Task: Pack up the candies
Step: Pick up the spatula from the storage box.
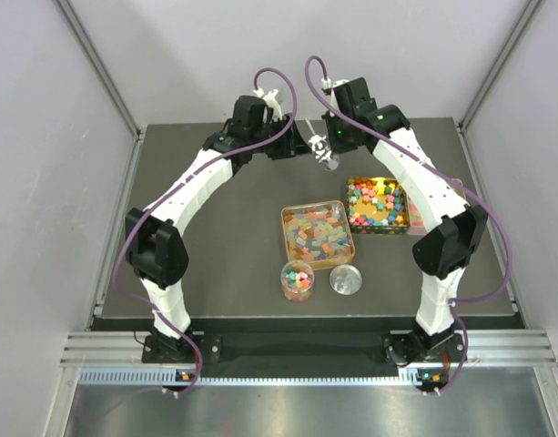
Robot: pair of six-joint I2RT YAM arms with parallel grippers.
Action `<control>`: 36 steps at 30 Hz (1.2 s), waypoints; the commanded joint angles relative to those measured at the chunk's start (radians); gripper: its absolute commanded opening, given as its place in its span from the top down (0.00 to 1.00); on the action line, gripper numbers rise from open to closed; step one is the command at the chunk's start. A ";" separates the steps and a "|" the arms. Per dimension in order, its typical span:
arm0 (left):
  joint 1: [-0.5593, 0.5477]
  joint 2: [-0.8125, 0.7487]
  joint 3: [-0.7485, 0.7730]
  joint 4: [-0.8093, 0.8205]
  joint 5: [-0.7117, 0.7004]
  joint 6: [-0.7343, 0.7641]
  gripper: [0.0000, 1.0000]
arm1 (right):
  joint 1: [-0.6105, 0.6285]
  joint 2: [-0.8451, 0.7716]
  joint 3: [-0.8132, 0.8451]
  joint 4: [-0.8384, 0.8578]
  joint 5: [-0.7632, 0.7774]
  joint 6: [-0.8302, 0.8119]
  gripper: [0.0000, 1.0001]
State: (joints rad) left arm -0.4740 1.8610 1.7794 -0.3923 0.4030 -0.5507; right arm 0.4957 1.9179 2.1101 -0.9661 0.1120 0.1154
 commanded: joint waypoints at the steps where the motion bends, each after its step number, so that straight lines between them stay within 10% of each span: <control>1: 0.000 -0.014 -0.018 0.000 -0.006 0.000 0.52 | 0.012 -0.054 0.044 0.055 0.012 -0.003 1.00; 28: 0.003 -0.013 -0.005 -0.003 0.023 -0.028 0.53 | 0.053 -0.023 0.004 0.079 0.097 -0.106 1.00; 31: 0.029 -0.016 0.031 -0.052 0.078 0.075 0.52 | 0.041 -0.036 -0.015 0.069 0.055 -0.201 1.00; 36: 0.126 0.085 0.360 -0.404 0.313 0.686 0.46 | -0.028 -0.083 -0.065 0.021 -0.148 -0.373 1.00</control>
State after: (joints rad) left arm -0.4259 1.9015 1.8576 -0.5529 0.5232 -0.3447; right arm 0.5194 1.9175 2.0743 -0.9466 0.1204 -0.0994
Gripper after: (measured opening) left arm 0.513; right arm 0.006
